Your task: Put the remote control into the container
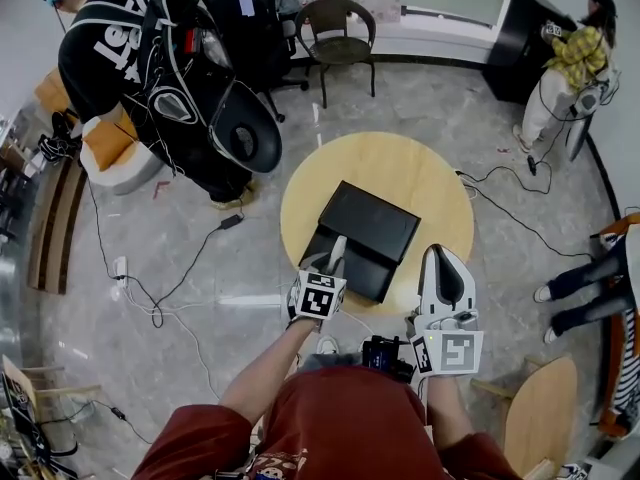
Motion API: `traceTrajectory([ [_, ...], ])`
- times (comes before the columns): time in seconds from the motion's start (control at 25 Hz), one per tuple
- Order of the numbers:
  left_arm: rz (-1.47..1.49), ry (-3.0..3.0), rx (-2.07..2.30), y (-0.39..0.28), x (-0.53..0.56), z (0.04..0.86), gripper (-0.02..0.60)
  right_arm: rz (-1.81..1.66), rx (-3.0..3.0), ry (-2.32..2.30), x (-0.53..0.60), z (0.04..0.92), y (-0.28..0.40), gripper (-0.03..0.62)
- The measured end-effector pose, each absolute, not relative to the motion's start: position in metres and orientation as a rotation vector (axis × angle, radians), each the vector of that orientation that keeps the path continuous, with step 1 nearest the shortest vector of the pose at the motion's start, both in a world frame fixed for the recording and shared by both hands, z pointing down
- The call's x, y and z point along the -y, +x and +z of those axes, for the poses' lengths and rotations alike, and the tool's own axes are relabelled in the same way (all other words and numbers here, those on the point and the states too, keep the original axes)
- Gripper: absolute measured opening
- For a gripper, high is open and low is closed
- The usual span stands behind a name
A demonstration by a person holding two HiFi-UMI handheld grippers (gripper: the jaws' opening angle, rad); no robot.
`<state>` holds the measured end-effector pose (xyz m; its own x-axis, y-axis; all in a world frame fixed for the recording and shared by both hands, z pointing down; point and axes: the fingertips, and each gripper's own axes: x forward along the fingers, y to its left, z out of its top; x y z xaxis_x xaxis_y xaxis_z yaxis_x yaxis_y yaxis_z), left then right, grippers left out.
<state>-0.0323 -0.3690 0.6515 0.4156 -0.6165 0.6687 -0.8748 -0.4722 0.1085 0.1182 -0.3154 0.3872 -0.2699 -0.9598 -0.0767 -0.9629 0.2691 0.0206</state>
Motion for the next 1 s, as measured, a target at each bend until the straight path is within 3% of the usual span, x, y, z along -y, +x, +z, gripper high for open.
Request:
traceTrajectory([
  [1.0,1.05,2.113,1.133,-0.024,0.383,0.703,0.104,0.086,-2.479,-1.858,0.316,0.393,0.117,0.026],
])
